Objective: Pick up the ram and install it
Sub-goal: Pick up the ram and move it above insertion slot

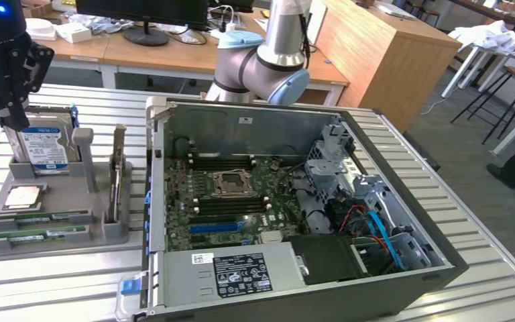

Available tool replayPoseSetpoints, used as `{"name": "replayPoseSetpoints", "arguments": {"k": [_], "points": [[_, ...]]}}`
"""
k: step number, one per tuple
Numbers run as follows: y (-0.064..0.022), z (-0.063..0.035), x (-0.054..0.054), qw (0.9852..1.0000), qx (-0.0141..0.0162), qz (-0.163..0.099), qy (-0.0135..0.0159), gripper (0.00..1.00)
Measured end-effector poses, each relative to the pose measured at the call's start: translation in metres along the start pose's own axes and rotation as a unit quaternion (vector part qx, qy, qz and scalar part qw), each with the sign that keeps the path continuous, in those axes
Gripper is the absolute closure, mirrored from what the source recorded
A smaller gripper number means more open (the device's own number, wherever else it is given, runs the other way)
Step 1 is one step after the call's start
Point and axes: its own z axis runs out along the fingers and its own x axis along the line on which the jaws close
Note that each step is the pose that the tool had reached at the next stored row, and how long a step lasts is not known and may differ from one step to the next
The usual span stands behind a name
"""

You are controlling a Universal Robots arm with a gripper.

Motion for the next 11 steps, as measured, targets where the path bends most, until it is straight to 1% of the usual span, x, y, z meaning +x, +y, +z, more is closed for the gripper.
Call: {"name": "replayPoseSetpoints", "arguments": {"k": [3,6,11], "points": [[0.0000,0.0002,0.0000,0.9998,-0.0004,-0.021,0.0010,0.90],[0.0000,0.0005,0.0000,0.9991,-0.0008,-0.041,0.0020,0.90],[-0.0001,0.0009,0.0000,0.9971,-0.0015,-0.076,0.0037,0.90]]}}
